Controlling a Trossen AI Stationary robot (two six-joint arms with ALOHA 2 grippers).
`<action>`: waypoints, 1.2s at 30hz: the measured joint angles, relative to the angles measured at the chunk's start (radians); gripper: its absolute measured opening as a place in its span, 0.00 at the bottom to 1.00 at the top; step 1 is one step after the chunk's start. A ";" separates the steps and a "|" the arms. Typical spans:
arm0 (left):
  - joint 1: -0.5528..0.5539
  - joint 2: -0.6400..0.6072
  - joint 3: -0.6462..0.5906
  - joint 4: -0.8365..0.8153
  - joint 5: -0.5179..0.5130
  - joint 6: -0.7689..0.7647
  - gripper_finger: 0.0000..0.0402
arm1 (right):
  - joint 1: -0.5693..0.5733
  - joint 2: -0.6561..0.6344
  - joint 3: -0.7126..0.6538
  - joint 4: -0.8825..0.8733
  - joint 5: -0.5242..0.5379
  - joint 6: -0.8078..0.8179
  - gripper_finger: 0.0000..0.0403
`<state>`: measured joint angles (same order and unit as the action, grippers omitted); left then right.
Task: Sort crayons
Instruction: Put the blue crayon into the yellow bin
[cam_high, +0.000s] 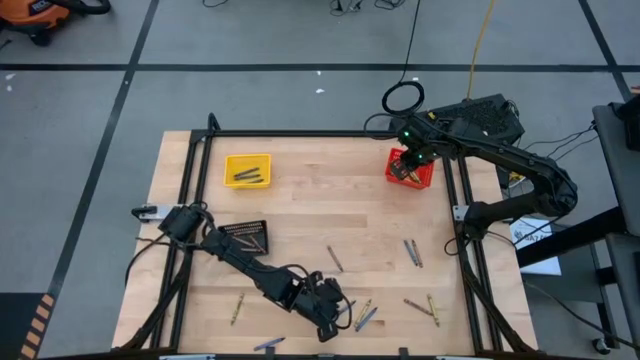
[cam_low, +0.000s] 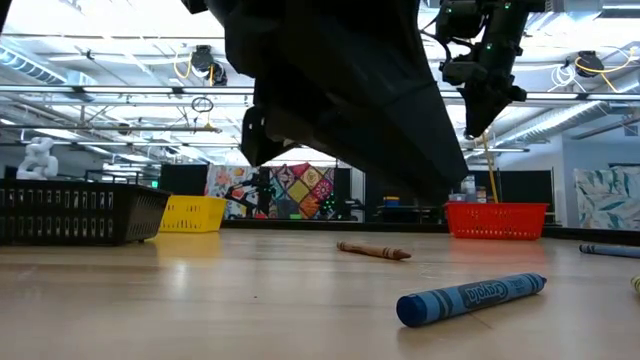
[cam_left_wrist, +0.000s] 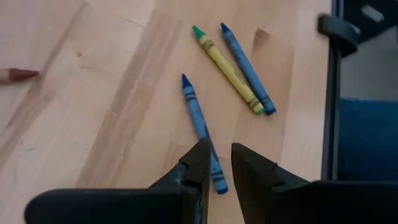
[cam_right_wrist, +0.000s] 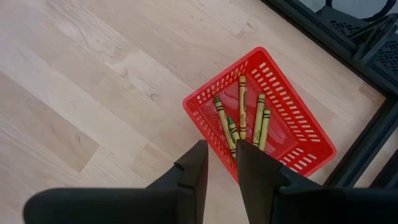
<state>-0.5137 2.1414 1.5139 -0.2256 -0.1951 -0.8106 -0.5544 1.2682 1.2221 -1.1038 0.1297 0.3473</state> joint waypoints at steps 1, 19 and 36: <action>-0.002 0.000 0.000 0.001 -0.014 -0.021 0.17 | 0.000 0.000 0.000 0.000 0.000 0.000 0.17; -0.030 0.071 0.000 0.038 -0.024 -0.144 0.17 | 0.000 0.000 0.000 0.000 0.001 0.000 0.17; -0.030 0.092 0.003 -0.009 -0.019 -0.152 0.17 | 0.000 0.000 0.000 0.000 0.001 0.000 0.17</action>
<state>-0.5438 2.2333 1.5168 -0.2343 -0.2142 -0.9625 -0.5541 1.2682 1.2221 -1.1038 0.1303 0.3473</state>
